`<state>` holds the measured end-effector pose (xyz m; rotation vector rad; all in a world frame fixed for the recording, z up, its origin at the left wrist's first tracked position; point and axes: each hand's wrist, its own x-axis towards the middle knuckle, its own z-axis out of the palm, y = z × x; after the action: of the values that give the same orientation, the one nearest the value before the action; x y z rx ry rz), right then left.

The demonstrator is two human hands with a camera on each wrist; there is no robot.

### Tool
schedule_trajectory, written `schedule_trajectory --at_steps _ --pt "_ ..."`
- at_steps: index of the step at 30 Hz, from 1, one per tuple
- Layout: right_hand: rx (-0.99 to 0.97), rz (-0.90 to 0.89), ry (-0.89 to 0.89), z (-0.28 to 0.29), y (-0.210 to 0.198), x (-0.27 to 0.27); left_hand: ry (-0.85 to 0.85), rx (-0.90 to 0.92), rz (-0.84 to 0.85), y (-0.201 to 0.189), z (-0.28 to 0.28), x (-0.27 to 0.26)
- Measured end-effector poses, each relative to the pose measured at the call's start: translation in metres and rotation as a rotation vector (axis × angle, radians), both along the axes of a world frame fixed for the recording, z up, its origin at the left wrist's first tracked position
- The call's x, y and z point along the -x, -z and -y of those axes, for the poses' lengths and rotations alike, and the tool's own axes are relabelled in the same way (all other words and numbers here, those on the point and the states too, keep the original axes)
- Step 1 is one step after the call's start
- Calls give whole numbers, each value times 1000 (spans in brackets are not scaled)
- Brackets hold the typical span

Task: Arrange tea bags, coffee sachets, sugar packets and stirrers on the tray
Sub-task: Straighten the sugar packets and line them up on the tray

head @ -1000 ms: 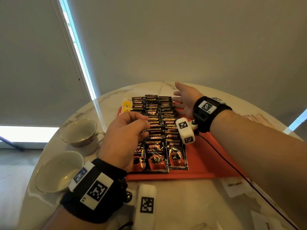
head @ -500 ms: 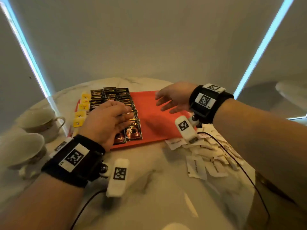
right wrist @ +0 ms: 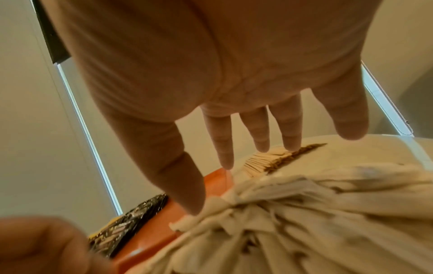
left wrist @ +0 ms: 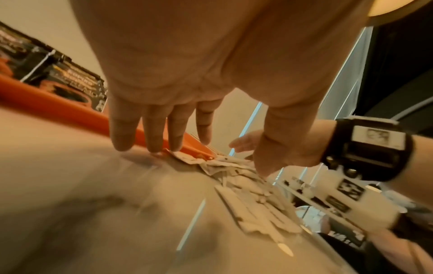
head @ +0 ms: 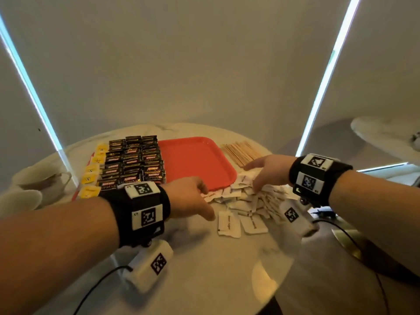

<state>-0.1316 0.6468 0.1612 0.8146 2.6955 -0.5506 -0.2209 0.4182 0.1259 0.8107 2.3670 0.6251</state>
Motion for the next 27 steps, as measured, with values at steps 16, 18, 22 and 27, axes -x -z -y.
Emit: schedule_trajectory --at_steps 16,18,22,27 --pt "-131 243 -410 35 15 -10 303 227 -172 -1 -36 -24" --pt "-135 235 -471 52 12 -10 305 272 -249 3 -26 -26" --pt "-153 212 -551 87 13 0 234 344 -294 2 14 -18" --pt "-94 125 -669 135 21 21 160 421 -342 -3 72 -5"
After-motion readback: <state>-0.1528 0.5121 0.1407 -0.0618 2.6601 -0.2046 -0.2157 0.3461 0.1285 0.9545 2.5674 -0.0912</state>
